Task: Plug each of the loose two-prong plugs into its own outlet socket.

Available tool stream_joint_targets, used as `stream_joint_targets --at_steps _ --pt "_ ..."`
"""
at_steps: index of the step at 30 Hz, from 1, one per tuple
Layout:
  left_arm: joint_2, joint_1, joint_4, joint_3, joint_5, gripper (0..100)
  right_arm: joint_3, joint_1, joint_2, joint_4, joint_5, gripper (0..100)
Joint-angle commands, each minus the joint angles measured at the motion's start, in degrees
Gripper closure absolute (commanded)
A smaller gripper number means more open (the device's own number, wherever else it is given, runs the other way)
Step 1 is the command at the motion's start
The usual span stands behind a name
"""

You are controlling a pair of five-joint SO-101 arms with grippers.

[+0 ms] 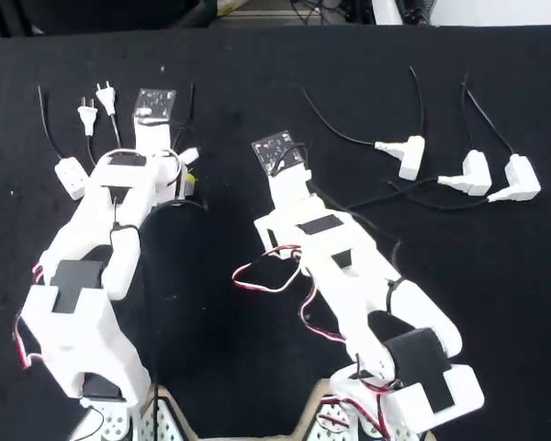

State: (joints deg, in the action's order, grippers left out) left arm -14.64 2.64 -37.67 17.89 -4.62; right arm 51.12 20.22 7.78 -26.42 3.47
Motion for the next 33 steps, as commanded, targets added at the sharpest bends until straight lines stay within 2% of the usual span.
stream_joint_targets --at_steps 1,5,9,10,12,14,18,26,33 --pt "1.3 0.4 -0.2 -1.6 -0.3 78 -0.3 0.6 2.8 1.2 0.1 77.6" --pt "1.3 0.7 -3.3 -2.2 -0.5 79 -0.3 0.6 2.8 1.2 0.1 77.6" --pt "1.4 0.7 -4.9 -2.2 -0.5 97 -0.3 0.6 2.8 1.2 0.1 77.6" --pt "1.4 0.7 -5.0 -2.2 -0.4 98 -0.3 0.6 2.8 1.2 0.1 77.6" --pt "1.8 1.0 -6.9 -2.4 -0.4 95 -0.3 0.6 2.8 1.2 0.1 77.6" --pt "3.6 1.5 -10.8 -3.4 -0.3 98 -0.3 0.6 2.8 1.2 0.1 77.6" --pt "9.4 2.6 -20.1 -3.5 -0.5 97 -0.3 0.6 2.8 1.2 0.1 77.6" --pt "25.7 9.2 -34.8 -1.8 -0.6 97 -0.3 0.6 2.8 1.2 0.1 77.6" --pt "45.0 11.8 -35.3 15.1 -0.7 97 -0.2 0.6 2.8 1.2 0.1 77.6"
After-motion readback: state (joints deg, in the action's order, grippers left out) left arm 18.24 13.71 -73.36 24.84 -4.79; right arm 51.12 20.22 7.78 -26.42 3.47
